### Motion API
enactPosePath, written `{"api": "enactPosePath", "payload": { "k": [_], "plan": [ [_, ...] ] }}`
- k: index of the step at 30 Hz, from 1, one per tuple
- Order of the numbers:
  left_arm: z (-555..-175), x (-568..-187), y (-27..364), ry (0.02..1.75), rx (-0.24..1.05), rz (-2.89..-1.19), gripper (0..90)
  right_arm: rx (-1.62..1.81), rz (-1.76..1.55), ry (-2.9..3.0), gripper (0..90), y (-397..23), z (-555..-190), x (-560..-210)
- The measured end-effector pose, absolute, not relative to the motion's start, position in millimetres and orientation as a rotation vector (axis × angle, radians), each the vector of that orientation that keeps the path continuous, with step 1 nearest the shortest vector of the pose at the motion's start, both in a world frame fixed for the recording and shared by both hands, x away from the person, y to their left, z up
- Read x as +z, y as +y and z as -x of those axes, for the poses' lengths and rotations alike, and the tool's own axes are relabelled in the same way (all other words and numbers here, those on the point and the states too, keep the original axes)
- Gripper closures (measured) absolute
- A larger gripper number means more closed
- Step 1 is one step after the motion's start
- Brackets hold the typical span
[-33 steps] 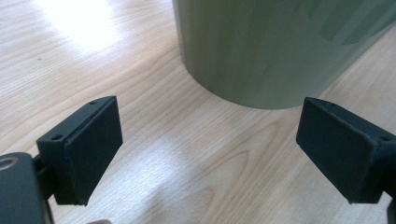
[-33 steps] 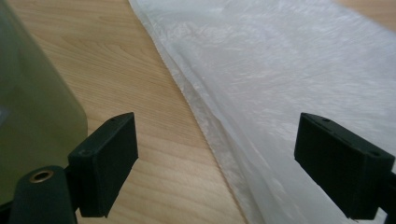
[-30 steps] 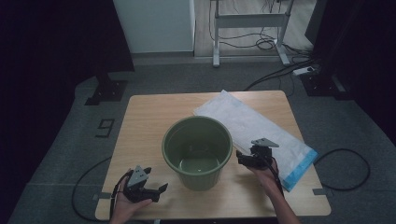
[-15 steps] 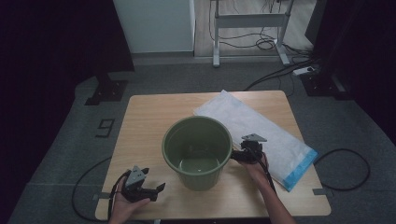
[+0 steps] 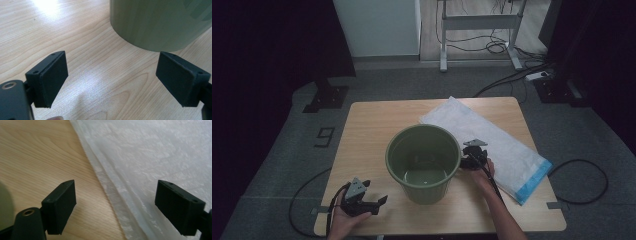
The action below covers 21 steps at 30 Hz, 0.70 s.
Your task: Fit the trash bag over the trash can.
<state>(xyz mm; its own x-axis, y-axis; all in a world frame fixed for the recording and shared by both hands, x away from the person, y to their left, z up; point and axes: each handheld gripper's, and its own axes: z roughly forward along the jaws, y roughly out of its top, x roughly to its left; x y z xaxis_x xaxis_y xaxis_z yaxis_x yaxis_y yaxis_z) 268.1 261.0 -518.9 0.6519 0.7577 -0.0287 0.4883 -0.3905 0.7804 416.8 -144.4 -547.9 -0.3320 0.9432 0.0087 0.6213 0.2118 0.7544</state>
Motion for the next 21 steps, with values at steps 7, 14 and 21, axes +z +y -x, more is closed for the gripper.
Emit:
{"api": "enactPosePath", "payload": {
  "k": [7,14,21],
  "plan": [
    [-268.4,-519.7,261.0,0.969,0.428,-2.073,10.3,0.92,-1.455,2.018,30.2,-147.1,-422.2,-552.9],
    [-268.6,-522.0,259.6,0.969,0.428,-2.088,10.4,0.922,-1.475,1.975,70.3,-153.8,-423.1,-550.8],
    [-269.2,-523.4,259.7,0.972,0.423,-2.092,11.1,1.03,-1.518,1.895,89.4,-176.9,-411.9,-551.0]
  ]
}}
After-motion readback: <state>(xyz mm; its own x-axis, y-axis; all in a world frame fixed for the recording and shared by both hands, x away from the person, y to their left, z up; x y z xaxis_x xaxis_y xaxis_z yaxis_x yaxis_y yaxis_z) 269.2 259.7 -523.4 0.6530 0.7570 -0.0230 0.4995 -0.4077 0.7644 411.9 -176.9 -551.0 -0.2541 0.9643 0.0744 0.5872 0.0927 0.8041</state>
